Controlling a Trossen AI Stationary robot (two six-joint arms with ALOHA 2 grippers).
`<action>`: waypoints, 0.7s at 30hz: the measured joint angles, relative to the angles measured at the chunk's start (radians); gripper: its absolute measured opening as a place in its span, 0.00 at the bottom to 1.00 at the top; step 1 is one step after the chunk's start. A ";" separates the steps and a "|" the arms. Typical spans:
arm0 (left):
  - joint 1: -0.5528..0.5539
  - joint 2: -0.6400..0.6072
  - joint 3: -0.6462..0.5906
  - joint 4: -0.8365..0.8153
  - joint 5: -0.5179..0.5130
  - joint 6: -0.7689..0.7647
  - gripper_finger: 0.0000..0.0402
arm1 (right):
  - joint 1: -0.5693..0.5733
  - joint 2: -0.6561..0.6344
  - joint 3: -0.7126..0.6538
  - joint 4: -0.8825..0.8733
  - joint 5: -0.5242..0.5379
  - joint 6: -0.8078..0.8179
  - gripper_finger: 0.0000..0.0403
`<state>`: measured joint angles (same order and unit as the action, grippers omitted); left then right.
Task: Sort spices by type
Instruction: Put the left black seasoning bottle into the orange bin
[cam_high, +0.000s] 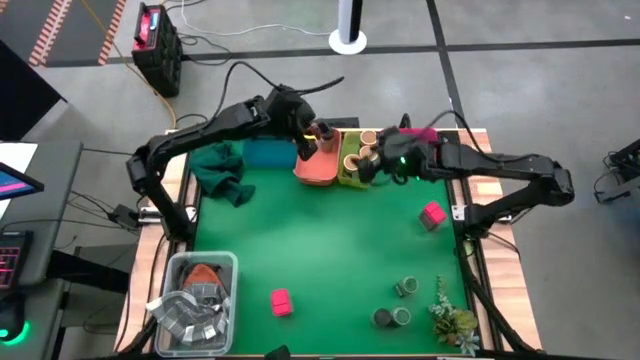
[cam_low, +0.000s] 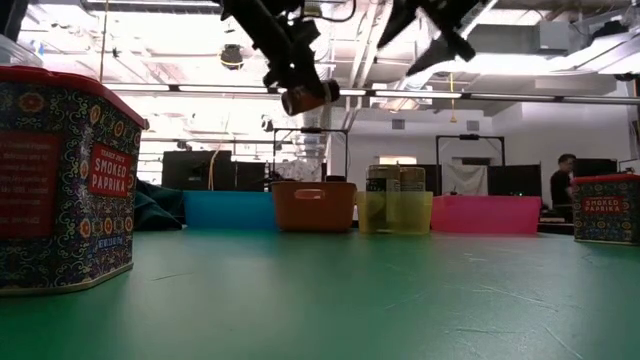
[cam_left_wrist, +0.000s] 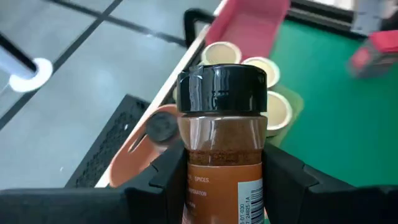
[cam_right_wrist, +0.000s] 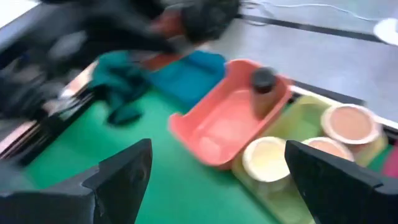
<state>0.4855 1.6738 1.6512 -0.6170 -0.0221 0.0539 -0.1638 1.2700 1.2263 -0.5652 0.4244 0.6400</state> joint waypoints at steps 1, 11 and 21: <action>-0.004 -0.005 0.000 0.002 0.017 0.008 0.38 | -0.025 0.011 0.000 0.005 0.000 0.004 0.97; -0.028 -0.035 0.000 0.132 0.105 0.031 0.38 | -0.173 0.147 0.000 0.154 -0.109 0.096 0.97; -0.019 -0.035 0.000 0.179 0.105 -0.012 0.38 | -0.254 0.171 0.047 0.300 -0.201 0.003 0.97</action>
<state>0.4666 1.6386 1.6512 -0.4378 0.0830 0.0423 -0.4178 1.4406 1.2732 -0.2650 0.2237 0.6434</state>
